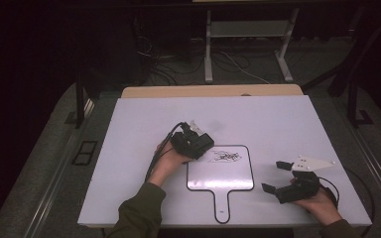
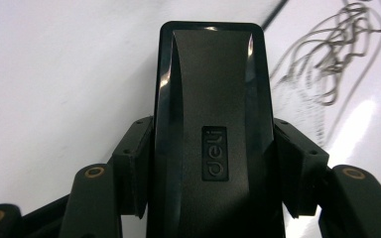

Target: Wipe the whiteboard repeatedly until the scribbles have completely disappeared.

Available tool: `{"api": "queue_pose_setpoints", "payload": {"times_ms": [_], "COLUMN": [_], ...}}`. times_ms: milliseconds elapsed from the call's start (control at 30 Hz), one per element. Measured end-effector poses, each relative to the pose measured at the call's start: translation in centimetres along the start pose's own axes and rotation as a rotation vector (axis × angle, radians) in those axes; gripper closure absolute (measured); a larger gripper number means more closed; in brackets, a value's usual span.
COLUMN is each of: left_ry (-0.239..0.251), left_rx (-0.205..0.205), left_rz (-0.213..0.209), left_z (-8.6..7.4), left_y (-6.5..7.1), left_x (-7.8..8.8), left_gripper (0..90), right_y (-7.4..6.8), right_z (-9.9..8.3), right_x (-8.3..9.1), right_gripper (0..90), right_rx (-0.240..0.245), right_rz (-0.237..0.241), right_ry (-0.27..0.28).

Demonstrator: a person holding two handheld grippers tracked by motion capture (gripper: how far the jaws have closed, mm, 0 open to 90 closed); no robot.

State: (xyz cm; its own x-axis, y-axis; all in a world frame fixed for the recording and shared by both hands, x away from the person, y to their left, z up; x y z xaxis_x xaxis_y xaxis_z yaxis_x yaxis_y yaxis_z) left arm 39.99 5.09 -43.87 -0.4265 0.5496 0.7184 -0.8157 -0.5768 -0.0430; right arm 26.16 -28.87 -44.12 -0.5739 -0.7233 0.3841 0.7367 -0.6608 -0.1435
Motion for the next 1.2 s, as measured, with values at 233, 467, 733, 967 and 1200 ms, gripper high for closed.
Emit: {"api": "queue_pose_setpoints", "payload": {"times_ms": [233, 467, 733, 967, 1200], "left_ry": [-0.013, -0.004, -0.009, -0.018, -0.013], "left_rx": [-0.025, -0.041, -0.001, -0.034, -0.022], "left_rz": [-0.012, -0.025, 0.016, -0.002, 0.015], "left_z": [0.3, 0.6, -0.1, 0.3, 0.2], "left_y": [0.8, 1.6, -0.3, 1.1, 0.5], "left_x": [-0.2, -0.5, 0.2, -0.1, -0.1], "left_gripper": [39.0, 39.0, 39.0, 39.0, 39.1], "right_y": [0.0, 0.0, 0.0, 0.0, 0.0], "right_z": [0.0, 0.0, 0.0, 0.0, 0.0], "right_x": [0.0, 0.0, 0.0, 0.0, 0.0], "right_gripper": [0.0, 0.0, 0.0, 0.0, 0.0], "right_rx": [0.000, -0.001, -0.001, -0.001, -0.003], "right_rz": [-0.001, -0.001, -0.001, -0.002, -0.001], "right_ry": [-0.001, 0.000, 0.001, -0.001, 0.000]}}
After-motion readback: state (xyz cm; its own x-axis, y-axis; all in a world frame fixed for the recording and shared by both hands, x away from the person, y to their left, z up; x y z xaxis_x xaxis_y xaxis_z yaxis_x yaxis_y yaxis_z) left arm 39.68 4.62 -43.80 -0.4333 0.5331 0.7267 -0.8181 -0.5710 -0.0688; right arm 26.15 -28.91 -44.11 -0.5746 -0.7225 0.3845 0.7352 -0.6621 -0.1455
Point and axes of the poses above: each handheld gripper's, and its own axes: x roughly backward along the jaws, z roughly out of its top, y roughly to its right, the point moved 1 cm from there along -x, roughly forward along the jaws, and after that the axes turned 9 degrees about y, right-handed, at the moved point
